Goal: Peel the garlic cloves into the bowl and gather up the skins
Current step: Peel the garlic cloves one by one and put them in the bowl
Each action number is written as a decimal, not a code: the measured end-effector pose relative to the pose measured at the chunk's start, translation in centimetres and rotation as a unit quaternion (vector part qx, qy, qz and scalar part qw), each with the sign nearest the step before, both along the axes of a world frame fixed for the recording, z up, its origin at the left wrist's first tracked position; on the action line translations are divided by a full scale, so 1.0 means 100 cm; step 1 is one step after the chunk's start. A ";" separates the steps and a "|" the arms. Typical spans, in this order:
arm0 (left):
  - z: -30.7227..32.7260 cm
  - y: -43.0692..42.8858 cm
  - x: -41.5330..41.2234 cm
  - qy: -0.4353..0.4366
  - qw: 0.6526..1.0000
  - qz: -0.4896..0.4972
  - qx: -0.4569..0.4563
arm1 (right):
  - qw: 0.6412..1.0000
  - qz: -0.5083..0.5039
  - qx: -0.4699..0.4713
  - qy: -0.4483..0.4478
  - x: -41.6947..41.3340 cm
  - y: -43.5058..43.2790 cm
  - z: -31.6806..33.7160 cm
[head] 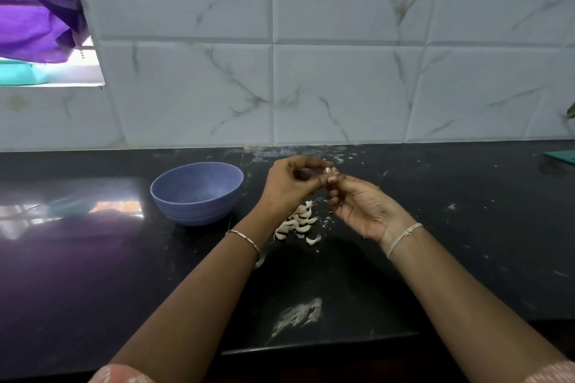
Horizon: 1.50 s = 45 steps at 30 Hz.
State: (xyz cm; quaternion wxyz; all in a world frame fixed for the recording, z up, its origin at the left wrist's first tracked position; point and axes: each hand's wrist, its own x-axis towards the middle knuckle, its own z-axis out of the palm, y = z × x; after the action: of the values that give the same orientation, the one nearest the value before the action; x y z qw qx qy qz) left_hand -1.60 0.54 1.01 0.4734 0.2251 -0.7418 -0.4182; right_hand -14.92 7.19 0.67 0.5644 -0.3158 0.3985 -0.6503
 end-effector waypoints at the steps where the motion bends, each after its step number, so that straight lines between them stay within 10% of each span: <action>1: -0.003 -0.001 -0.002 0.001 1.000 -0.003 -0.008 | 1.000 -0.005 0.000 -0.008 0.000 -0.001 -0.001; 11: -0.018 -0.007 -0.009 -0.026 0.997 0.060 -0.030 | 0.978 -0.158 0.001 0.137 -0.003 -0.006 -0.008; 45: -0.015 -0.001 -0.005 -0.103 0.991 0.078 -0.021 | 0.970 -0.115 -0.013 0.212 -0.008 -0.003 -0.006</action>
State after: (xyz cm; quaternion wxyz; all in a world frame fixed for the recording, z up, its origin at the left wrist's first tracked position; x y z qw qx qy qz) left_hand -2.06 0.42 -0.49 0.4305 0.3141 -0.7753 -0.3390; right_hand -15.69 6.93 0.09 0.3843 -0.4064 0.5341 -0.6340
